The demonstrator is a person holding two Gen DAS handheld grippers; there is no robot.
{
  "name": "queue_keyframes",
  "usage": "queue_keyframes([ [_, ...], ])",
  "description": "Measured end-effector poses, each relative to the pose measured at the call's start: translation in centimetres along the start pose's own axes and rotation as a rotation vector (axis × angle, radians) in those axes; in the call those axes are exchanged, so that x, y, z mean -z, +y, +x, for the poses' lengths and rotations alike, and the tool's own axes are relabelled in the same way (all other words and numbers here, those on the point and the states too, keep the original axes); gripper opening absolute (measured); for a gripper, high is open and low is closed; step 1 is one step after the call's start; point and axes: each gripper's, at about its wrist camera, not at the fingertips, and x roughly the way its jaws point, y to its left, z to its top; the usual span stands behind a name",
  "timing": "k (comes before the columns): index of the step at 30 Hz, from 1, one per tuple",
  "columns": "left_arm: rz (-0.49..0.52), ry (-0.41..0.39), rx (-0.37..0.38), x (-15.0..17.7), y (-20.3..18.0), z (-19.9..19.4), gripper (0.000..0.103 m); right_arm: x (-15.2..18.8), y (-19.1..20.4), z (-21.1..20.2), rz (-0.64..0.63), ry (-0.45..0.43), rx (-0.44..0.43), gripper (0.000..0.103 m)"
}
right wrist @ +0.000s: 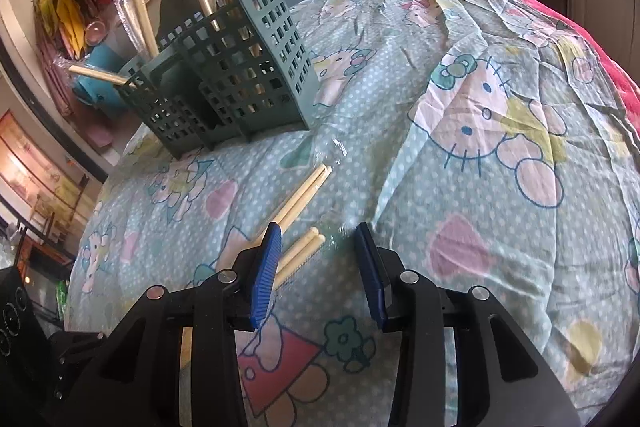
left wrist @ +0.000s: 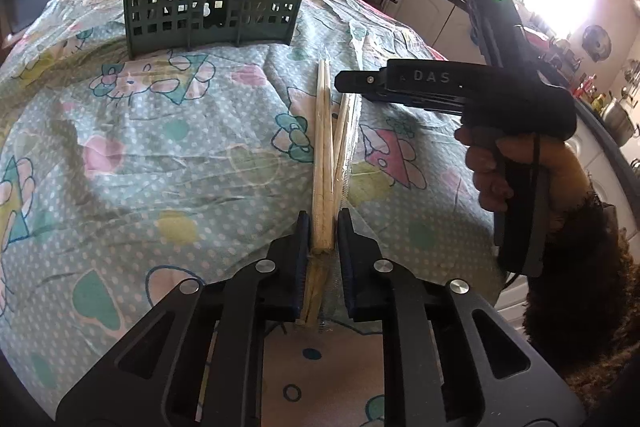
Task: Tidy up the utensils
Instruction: 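Close the left gripper on a loose chopstick while the right gripper grasps another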
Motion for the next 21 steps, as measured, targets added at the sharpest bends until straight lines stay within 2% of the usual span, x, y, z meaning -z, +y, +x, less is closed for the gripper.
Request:
queue_keyframes([
  [4,-0.033,0.0,0.026,0.1,0.6,-0.5,0.01,-0.6,0.2,0.6,0.001,0.002,0.022,0.035],
  [7,-0.059,-0.005,0.045,0.2,1.0,-1.0,0.01,-0.7,0.5,0.8,-0.018,0.002,0.052,0.027],
  [8,-0.065,-0.006,0.048,0.2,1.1,-1.1,0.01,-0.7,0.5,0.8,-0.015,0.0,0.048,0.02],
  [10,-0.069,-0.003,0.051,0.2,1.2,-1.1,0.01,-0.7,0.2,0.7,0.012,0.004,0.002,0.012],
  [16,-0.08,-0.008,0.071,-0.1,1.2,-1.1,0.01,-0.6,-0.9,-0.1,0.089,-0.023,-0.064,0.002],
  [21,-0.096,-0.028,0.095,-0.7,1.6,-1.7,0.01,-1.0,-1.2,-1.7,0.106,-0.072,-0.092,0.001],
])
